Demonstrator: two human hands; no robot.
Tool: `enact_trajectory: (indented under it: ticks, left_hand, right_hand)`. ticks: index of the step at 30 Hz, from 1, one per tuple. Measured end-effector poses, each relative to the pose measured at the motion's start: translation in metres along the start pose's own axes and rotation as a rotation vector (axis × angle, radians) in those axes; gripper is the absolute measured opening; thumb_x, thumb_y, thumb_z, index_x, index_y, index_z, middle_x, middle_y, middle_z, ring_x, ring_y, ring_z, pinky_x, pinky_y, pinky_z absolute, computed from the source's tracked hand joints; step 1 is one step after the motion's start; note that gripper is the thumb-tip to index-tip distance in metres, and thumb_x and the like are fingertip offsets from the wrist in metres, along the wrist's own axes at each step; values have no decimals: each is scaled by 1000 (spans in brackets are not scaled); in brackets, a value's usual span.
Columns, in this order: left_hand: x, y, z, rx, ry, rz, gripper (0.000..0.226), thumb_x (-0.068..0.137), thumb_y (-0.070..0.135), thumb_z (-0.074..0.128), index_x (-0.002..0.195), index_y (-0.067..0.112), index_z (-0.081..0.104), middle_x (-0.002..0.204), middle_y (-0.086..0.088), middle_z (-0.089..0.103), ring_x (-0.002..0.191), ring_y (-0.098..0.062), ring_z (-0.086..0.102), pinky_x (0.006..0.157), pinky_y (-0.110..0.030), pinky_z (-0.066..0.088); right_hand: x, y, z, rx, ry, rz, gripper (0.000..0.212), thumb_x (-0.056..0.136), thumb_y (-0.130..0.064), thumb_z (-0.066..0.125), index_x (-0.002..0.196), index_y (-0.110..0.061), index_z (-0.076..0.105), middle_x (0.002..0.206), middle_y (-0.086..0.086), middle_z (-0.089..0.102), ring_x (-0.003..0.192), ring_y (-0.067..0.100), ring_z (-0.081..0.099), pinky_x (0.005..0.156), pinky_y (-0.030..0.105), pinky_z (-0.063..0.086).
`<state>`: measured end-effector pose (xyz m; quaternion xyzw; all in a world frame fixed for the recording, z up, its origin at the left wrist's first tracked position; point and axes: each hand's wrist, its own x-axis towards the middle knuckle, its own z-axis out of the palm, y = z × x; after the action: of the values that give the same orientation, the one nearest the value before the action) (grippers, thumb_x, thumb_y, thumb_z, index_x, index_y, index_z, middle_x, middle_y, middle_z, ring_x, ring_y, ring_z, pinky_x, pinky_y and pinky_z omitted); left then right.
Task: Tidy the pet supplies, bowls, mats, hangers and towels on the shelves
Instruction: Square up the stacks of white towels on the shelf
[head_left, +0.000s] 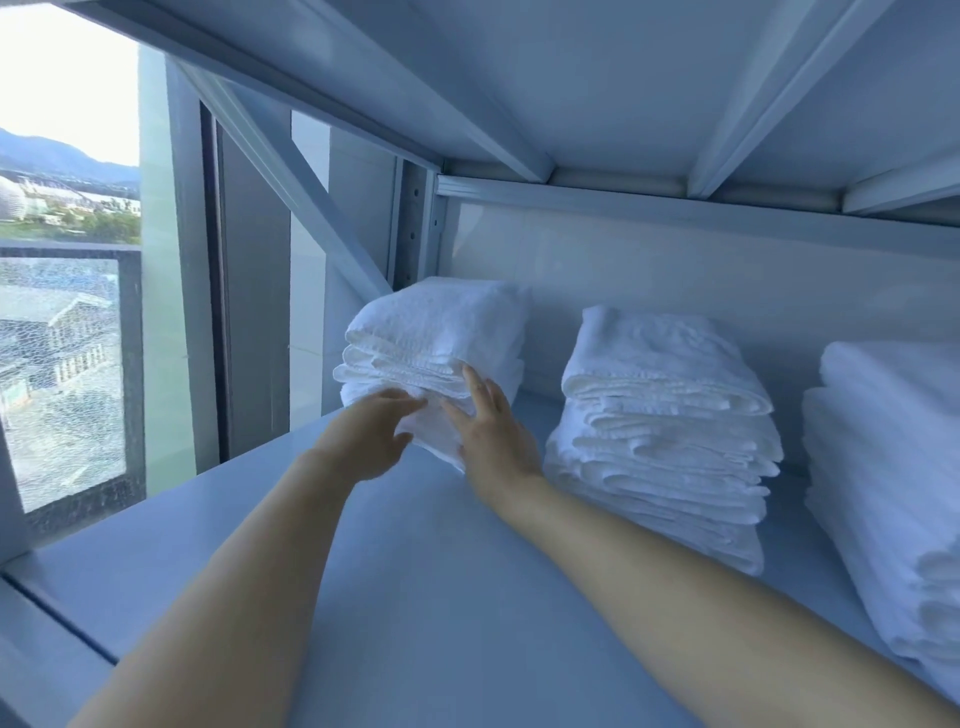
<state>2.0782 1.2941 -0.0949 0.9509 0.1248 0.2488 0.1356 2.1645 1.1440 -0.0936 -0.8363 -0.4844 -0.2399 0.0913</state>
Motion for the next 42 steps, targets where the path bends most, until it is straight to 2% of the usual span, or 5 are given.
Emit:
enact_trajectory:
  ticks: [8, 13, 27, 34, 42]
  left_hand:
    - [-1, 23, -7, 177, -374, -132, 72, 89, 8, 42, 149, 24, 6, 147, -6, 36, 128, -25, 41, 104, -33, 38]
    - [-10, 31, 4, 95, -476, -141, 76, 92, 7, 33, 146, 16, -19, 156, 1, -15, 145, -19, 5, 113, -33, 17]
    - [-3, 11, 22, 63, -289, -155, 71, 93, 24, 33, 148, 21, -11, 157, 6, -11, 145, -12, -3, 115, -40, 20]
    - [-5, 18, 10, 78, -124, -125, 53, 94, 31, 39, 144, 22, 25, 151, 10, 28, 132, -16, 37, 93, -40, 46]
    - [-13, 45, 3, -24, 65, 75, 53, 92, 31, 48, 142, 28, 33, 149, 14, 31, 132, -11, 36, 91, -27, 37]
  right_hand:
    - [0, 2, -10, 20, -73, -13, 71, 80, 7, 59, 138, -22, 33, 154, -6, -20, 130, 25, 25, 86, 36, 50]
    - [-3, 0, -3, 33, -114, 15, 67, 85, 8, 52, 142, -19, 29, 154, 2, -22, 128, 26, 30, 92, 39, 46]
    - [-2, 2, 2, 160, -137, 70, 73, 80, 11, 48, 144, -16, 26, 157, 2, -11, 131, 27, 32, 96, 34, 42]
    - [-17, 3, -23, 149, -108, 77, 69, 79, 16, 45, 140, -12, 30, 157, 6, -3, 134, 31, 29, 95, 37, 42]
    - [-48, 26, -66, 111, 114, -32, 61, 88, 5, 50, 143, -13, 29, 156, 7, 10, 140, 24, 21, 100, 30, 37]
